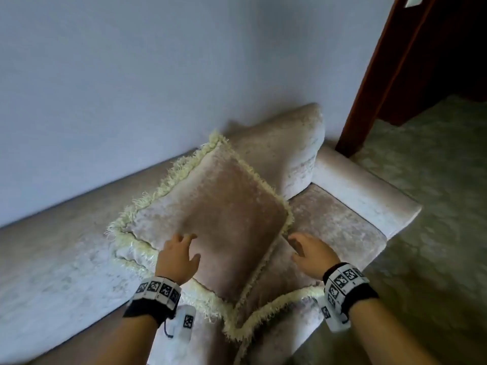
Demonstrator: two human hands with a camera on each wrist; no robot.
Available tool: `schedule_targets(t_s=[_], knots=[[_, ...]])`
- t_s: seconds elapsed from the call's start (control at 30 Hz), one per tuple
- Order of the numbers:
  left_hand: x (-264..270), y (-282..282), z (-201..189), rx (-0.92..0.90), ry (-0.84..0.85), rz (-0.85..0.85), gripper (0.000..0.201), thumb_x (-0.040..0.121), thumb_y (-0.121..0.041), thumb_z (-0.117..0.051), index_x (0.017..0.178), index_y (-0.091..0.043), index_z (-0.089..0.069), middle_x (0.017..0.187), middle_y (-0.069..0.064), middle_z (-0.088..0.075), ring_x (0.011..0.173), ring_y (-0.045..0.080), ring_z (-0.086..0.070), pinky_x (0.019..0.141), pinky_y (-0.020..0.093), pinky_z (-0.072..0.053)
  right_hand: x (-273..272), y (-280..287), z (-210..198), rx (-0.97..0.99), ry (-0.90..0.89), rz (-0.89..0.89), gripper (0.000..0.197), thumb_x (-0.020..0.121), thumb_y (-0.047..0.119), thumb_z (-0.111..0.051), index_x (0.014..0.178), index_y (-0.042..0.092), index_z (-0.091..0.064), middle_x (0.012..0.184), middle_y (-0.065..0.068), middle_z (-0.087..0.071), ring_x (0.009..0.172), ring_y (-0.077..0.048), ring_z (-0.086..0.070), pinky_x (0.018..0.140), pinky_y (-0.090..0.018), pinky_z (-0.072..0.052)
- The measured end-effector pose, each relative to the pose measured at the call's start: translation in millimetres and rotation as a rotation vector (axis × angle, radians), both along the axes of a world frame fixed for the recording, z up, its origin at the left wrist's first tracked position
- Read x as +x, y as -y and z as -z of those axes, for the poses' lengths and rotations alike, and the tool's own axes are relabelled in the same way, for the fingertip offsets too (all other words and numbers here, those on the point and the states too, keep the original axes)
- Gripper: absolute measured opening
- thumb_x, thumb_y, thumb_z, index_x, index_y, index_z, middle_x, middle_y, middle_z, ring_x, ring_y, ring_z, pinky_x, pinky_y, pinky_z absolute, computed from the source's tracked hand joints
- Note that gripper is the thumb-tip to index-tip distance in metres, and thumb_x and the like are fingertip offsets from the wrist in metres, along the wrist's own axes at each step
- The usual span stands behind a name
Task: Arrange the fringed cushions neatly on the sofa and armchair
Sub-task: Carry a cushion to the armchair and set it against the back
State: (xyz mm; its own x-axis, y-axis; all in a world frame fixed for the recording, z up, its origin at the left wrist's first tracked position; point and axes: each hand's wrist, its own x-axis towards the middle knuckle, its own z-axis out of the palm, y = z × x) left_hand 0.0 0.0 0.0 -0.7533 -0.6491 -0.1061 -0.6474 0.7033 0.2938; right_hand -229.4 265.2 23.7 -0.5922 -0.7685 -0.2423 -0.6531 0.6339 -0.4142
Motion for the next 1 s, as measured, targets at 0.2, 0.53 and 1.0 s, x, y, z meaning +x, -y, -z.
schedule_targets(t_s=[0.2, 0.53, 1.0], knots=[[-14.5, 36.1, 27.8, 0.125, -0.114, -0.445, 0.061, 0.076, -0.048, -0.068, 0.130, -0.032, -0.045, 0.128, 0.011, -0.036, 0.114, 0.037, -0.043, 0.084, 0.049, -0.051, -58.0, 103.8, -19.1, 0.035, -0.021, -0.138, 0.041, 0.093, 0.040, -0.056, 0.133, 0.033, -0.046, 0.132, 0.007, -0.051, 0.110, -0.012, -0.055, 0.092, -0.031, -0.047], [-30.0, 42.7, 87.4, 0.434, -0.125, -0.786, 0.146, 0.036, -0.074, -0.082, 0.145, -0.053, 0.012, 0.155, 0.016, 0.021, 0.144, 0.045, -0.008, 0.110, 0.054, -0.031, -131.2, 225.1, 14.3, 0.179, -0.055, -0.362, 0.053, 0.091, 0.042, -0.057, 0.138, 0.032, -0.037, 0.142, 0.001, -0.041, 0.123, -0.022, -0.049, 0.101, -0.041, -0.045], [-73.2, 46.0, 115.0, 0.567, -0.282, -0.883, 0.167, 0.025, -0.065, -0.089, 0.144, -0.035, 0.025, 0.150, 0.027, -0.001, 0.142, 0.043, -0.014, 0.113, 0.053, -0.026, -214.3, 309.6, 85.6, 0.186, 0.204, -0.512, 0.146, 0.036, 0.073, -0.083, 0.136, 0.064, 0.023, 0.154, 0.002, 0.036, 0.148, -0.030, 0.005, 0.115, -0.051, -0.021]])
